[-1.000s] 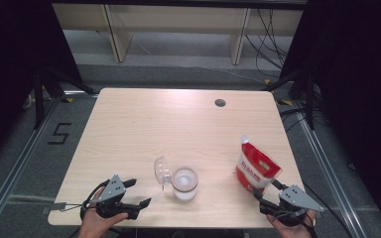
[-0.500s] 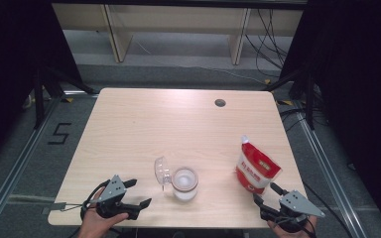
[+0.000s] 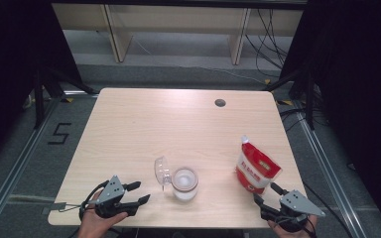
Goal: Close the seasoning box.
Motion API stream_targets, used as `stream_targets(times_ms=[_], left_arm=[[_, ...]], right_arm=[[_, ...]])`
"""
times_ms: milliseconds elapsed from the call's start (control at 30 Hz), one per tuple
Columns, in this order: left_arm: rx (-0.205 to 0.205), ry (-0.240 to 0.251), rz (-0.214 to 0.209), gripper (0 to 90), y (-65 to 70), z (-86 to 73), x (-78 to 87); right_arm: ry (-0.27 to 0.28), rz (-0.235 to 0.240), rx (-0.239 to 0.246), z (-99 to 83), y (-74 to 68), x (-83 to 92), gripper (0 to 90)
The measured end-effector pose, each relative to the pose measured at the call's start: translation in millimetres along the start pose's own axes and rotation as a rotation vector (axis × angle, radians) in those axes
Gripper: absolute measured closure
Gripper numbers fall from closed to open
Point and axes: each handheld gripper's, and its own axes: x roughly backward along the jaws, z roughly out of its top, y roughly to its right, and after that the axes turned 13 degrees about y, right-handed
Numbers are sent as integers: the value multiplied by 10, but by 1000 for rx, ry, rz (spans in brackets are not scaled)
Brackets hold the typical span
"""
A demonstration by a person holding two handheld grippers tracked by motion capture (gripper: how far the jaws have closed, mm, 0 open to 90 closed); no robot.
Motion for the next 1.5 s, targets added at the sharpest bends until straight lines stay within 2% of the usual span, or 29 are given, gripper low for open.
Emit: stream_targets(times_ms=[67,167,200,233,333,400,433,467,533,600,633,767,800,867,900,967,1000,1033,1100,1167,1200,1233,1267,1300,1333,1400,1433,1467,1500], left_arm=[[2,10,-9,583,1,-1,13],[-27,16,-7,712,14,22,38],[-25,18,-2,747,25,28,41],[-47,8,2,780,25,40,49],[-34,10,-8,861,44,41,35],[-64,10,-9,892,47,67,35],[-40,11,-5,894,63,66,29],[-56,4,-5,895,62,82,33],[-48,7,-5,897,75,94,29],[-82,-1,-13,897,57,124,35],[-67,2,-1,897,70,131,36],[-52,8,-5,897,96,177,4],[-57,2,-5,898,102,187,-1],[-94,4,-21,897,92,220,-19],[-64,4,-9,898,119,232,-25],[-68,5,-10,897,121,259,-33],[-61,9,-11,897,125,273,-36],[-93,6,-18,898,108,298,-35],[-68,6,-9,898,126,324,-43],[-73,12,-12,898,136,348,-75],[-90,2,-16,897,143,371,-93],[-86,1,-13,897,154,378,-106],[-103,3,-25,898,151,394,-127],[-87,-3,-17,897,171,404,-140],[-110,-6,-27,897,163,424,-155],[-86,-6,-29,897,191,442,-186],[-90,-4,-35,898,194,459,-200],[-106,-4,-36,897,198,476,-209],[-96,-7,-34,897,214,488,-220]], right_arm=[[4,-5,15,-5,9,-5,328],[-2,-5,2,-4,1,-5,330],[4,3,23,-2,19,-12,332],[5,2,28,-1,21,-13,332],[-2,0,17,-3,13,-12,332],[6,3,26,-2,17,-13,334],[5,2,27,0,17,-12,334],[5,2,26,0,16,-12,334],[5,-1,25,-1,18,-12,335],[10,1,32,1,24,-13,335],[11,2,33,1,25,-14,336],[1,-3,6,-3,-3,-12,336],[8,6,44,-3,22,-21,337],[1,0,36,-2,16,-14,337],[1,-4,25,-5,5,-13,338],[9,2,48,-3,23,-22,339],[2,-1,26,-2,6,-16,339],[4,6,45,-5,19,-23,340],[6,2,52,-2,24,-20,341],[3,0,45,-2,23,-19,342],[1,10,21,-4,16,-20,342],[10,5,54,-3,34,-21,342],[7,-3,40,-4,27,-17,342],[7,-2,38,-4,26,-17,342],[3,1,28,-2,18,-14,342],[-5,-3,18,-3,2,-10,342],[5,9,43,-2,26,-21,342],[8,2,36,0,18,-16,342],[8,2,31,-3,17,-18,343]])
